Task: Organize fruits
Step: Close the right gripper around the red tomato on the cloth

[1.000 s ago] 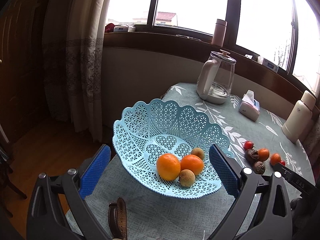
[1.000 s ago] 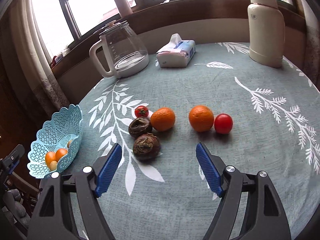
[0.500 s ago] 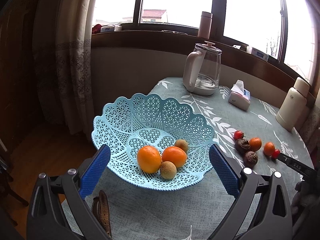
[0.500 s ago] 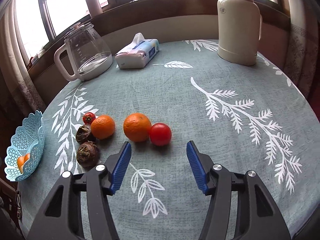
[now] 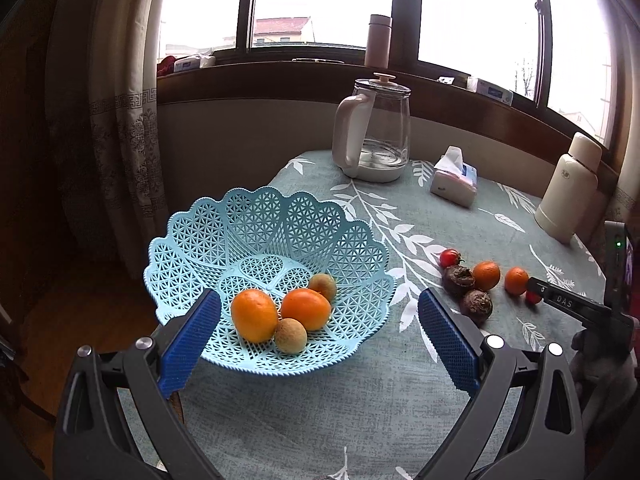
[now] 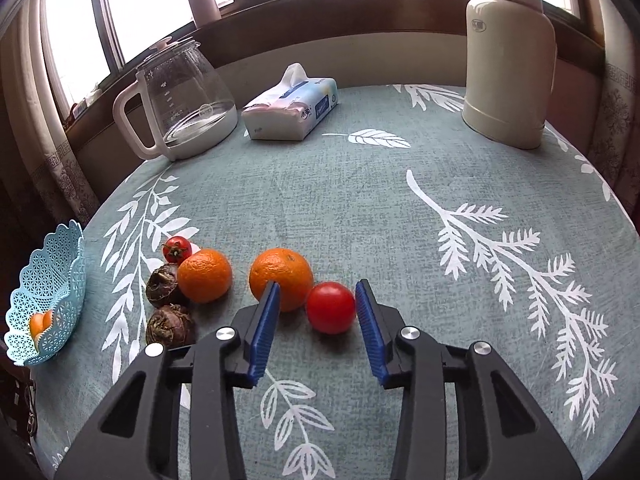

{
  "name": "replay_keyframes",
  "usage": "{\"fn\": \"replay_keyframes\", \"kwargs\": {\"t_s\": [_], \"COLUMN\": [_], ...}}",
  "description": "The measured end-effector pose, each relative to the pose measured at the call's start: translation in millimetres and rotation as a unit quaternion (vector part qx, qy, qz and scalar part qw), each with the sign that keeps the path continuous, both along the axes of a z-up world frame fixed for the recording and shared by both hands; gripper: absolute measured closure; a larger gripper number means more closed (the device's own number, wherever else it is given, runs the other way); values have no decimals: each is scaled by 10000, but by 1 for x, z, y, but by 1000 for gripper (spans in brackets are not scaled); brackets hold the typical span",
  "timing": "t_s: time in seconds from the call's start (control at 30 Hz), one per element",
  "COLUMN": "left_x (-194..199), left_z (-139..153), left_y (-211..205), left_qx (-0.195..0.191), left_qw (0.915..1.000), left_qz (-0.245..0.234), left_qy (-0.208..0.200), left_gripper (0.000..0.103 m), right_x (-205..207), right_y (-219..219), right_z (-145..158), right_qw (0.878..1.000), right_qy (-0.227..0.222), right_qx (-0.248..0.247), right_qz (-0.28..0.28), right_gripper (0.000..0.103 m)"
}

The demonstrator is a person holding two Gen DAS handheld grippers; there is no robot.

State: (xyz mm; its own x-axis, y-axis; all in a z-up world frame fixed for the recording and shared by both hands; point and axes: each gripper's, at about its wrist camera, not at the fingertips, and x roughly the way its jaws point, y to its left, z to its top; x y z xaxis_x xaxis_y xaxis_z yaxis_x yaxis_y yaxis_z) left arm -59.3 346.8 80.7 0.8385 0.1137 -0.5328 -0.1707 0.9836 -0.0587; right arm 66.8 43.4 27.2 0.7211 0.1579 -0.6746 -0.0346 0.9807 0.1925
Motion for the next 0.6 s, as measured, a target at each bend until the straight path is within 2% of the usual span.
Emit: {"fn": "replay_keyframes", "kwargs": {"t_s": [0.47, 0.6], "left_x": [14, 22], "left_z": [-1, -6], "left_y": [-44, -58], "left_qx": [183, 222], "left_qw": [9986, 9976], "left_qz": [-491, -623], "left_qy": [120, 216], "left_gripper": [3, 3], "right_x": [-1, -2], "right_y": [-15, -15], "right_z": [-11, -11], "right_qw": [9992, 9991], "right_qy": [142, 128], "right_qx": [366, 390], "right_qz": [-3, 55], "right_gripper": [70, 75]}}
